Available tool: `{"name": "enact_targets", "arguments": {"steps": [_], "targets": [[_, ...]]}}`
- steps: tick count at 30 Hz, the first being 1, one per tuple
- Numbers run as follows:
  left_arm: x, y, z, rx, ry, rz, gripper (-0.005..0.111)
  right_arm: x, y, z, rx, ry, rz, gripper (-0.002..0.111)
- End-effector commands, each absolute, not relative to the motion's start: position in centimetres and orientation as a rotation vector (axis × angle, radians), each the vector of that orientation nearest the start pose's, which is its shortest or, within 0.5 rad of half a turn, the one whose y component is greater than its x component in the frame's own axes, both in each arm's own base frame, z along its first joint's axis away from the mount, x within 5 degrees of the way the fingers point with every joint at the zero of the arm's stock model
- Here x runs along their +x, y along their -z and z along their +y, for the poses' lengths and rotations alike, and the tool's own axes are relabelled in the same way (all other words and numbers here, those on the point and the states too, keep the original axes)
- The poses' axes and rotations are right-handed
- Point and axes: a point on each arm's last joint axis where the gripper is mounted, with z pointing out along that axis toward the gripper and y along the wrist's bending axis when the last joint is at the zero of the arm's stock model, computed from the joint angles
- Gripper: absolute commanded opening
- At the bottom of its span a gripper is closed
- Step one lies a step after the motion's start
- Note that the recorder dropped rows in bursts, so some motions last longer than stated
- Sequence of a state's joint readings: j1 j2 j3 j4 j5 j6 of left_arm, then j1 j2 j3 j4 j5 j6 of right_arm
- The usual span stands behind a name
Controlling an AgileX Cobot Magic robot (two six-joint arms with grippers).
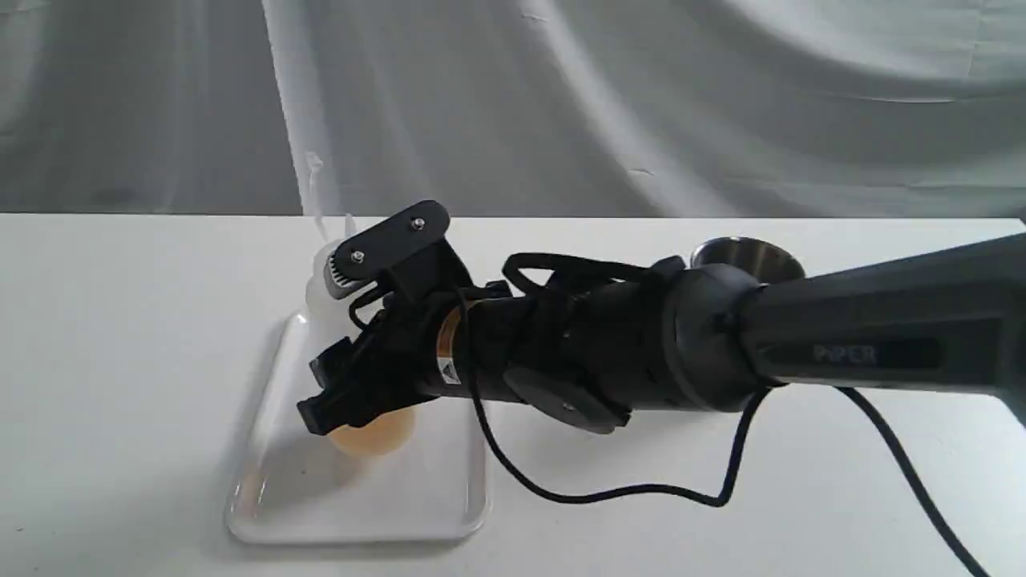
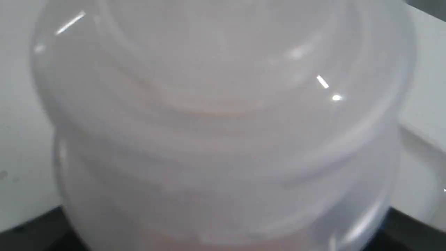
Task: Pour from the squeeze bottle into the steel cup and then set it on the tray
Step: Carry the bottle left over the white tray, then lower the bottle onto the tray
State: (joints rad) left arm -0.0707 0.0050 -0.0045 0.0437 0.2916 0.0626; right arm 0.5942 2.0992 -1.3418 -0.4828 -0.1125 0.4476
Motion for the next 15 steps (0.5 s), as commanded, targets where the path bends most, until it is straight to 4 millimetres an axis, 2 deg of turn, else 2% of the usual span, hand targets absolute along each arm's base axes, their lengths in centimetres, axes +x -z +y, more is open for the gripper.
{"name": "enact_targets", "arguments": {"steps": [1, 15], "targets": [[5.5, -18.7, -0.3, 0.147, -0.032, 1.762, 0.008, 38.0, -16.9, 26.5, -0.703, -0.391, 2.015, 0.037], [5.5, -18.7, -0.3, 0.147, -0.032, 1.762, 0.008, 38.2, -15.3, 26.6, -0.760, -0.359, 2.025, 0.037]]}}
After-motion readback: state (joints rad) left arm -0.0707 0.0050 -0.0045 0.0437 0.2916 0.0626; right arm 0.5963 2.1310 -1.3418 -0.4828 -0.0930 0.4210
